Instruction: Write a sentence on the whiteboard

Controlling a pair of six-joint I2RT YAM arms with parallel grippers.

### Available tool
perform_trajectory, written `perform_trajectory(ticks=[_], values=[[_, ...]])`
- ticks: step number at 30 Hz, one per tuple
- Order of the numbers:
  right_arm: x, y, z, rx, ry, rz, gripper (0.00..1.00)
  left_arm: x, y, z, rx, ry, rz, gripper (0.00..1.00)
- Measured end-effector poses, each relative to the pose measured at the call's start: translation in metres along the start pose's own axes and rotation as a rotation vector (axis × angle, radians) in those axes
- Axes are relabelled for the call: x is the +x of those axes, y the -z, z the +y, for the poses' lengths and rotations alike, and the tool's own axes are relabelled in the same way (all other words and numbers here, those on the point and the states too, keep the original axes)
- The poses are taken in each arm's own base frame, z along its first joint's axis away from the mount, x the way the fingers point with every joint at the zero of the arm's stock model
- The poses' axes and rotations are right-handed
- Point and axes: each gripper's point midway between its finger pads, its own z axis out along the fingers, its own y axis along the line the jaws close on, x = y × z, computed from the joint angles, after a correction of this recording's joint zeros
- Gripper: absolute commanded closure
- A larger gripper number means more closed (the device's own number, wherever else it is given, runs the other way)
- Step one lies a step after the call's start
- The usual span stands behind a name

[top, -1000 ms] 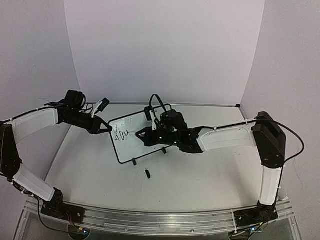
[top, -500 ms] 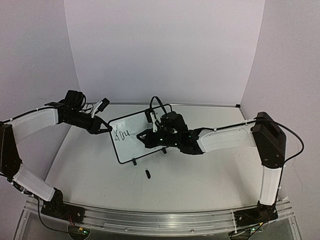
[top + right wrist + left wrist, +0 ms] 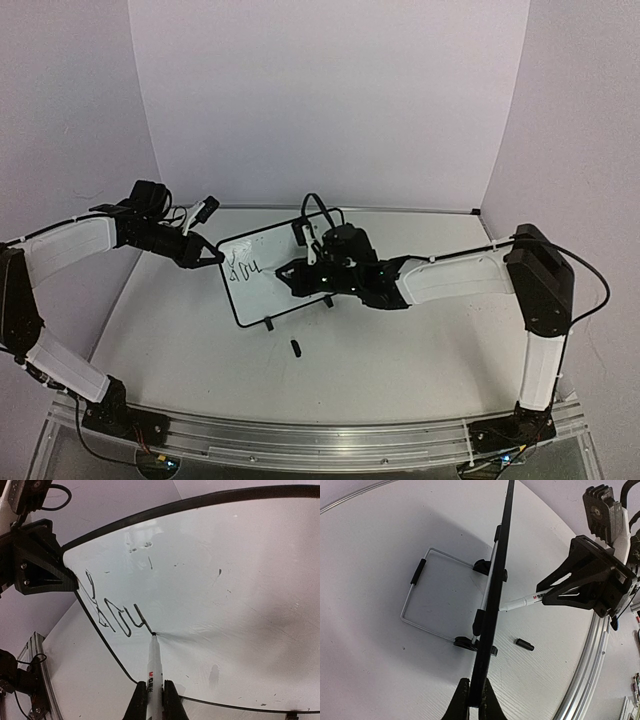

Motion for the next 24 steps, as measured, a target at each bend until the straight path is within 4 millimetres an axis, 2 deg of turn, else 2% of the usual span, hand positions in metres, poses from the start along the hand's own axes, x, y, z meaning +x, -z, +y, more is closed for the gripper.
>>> perform_trajectory(ticks=[5, 11, 14, 18, 24], values=[[-0.011, 0.016, 0.000, 0.013, 0.000, -0.027, 1.00, 0.000, 0.000, 0.000, 0.000, 0.000, 0.000, 1.00], [-0.044, 0.051, 0.016, -0.011, 0.013, -0.108, 1.00, 0.000, 0.000, 0.000, 0.000, 0.000, 0.000, 1.00], [-0.054, 0.065, 0.022, -0.024, 0.020, -0.135, 1.00, 0.000, 0.000, 0.000, 0.000, 0.000, 0.000, 1.00], [-0.060, 0.075, 0.026, -0.030, 0.031, -0.149, 1.00, 0.000, 0.000, 0.000, 0.000, 0.000, 0.000, 1.00], [-0.057, 0.076, 0.023, -0.026, 0.046, -0.128, 1.00, 0.000, 0.000, 0.000, 0.000, 0.000, 0.000, 1.00]])
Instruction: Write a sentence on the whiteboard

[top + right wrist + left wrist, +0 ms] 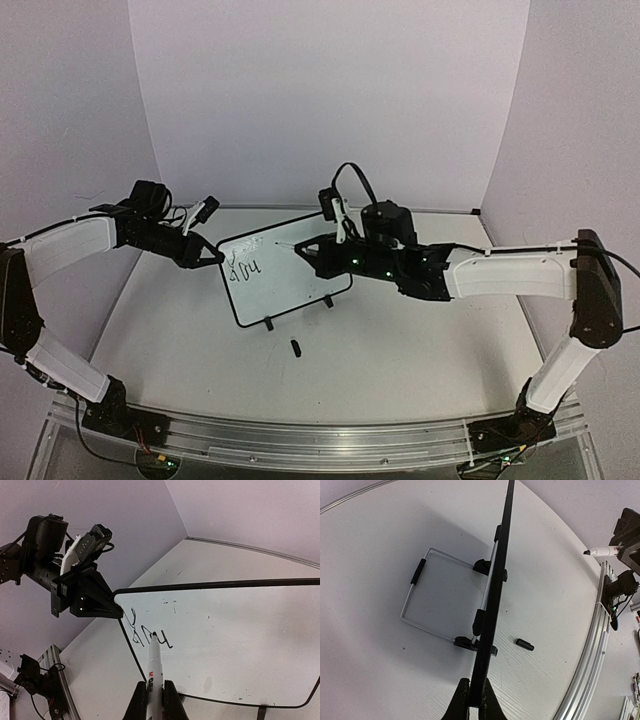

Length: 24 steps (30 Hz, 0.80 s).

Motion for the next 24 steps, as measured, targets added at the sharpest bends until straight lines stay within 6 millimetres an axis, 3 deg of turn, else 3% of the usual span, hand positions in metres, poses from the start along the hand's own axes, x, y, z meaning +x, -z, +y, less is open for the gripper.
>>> perform_trajectory(ticks=[5, 10, 24], values=[[-0.001, -0.004, -0.003, -0.012, 0.005, 0.022, 1.00, 0.000, 0.000, 0.000, 0.000, 0.000, 0.000, 1.00], [-0.006, -0.017, -0.002, -0.030, 0.006, 0.024, 1.00, 0.000, 0.000, 0.000, 0.000, 0.000, 0.000, 1.00], [0.003, -0.053, -0.006, -0.040, 0.013, 0.058, 1.00, 0.000, 0.000, 0.000, 0.000, 0.001, 0.001, 1.00]])
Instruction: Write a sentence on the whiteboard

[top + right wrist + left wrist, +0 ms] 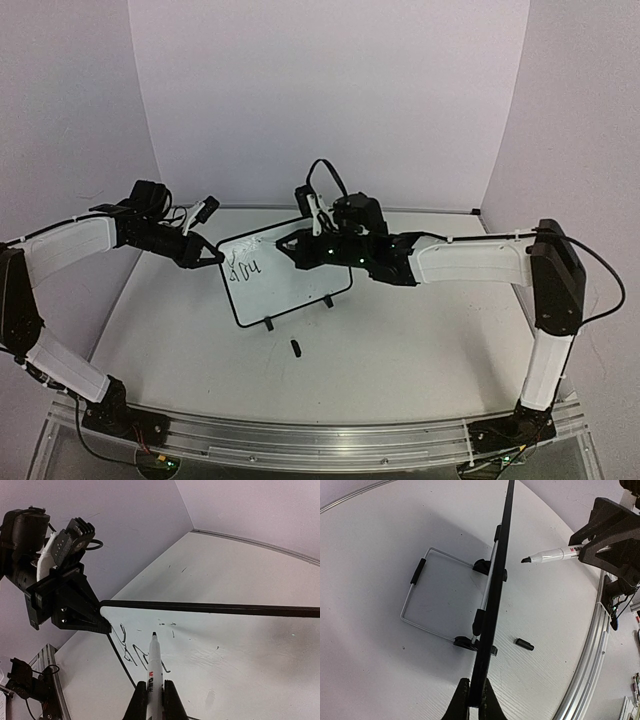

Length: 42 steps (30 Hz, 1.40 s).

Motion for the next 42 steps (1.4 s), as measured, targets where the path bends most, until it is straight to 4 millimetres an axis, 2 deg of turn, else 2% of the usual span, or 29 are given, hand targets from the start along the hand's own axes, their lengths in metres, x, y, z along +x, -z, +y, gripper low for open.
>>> perform_trajectory(ticks=[11, 27, 34, 42], values=[[0.013, -0.013, -0.008, 0.017, -0.005, 0.029, 1.00, 0.000, 0.000, 0.000, 0.000, 0.000, 0.000, 1.00], [0.012, -0.013, -0.013, 0.050, -0.013, 0.025, 1.00, 0.000, 0.000, 0.000, 0.000, 0.001, 0.000, 1.00], [0.022, -0.012, -0.017, 0.057, -0.023, 0.049, 1.00, 0.000, 0.000, 0.000, 0.000, 0.001, 0.000, 1.00], [0.029, -0.012, -0.009, -0.001, -0.023, 0.068, 1.00, 0.000, 0.000, 0.000, 0.000, 0.000, 0.001, 1.00]])
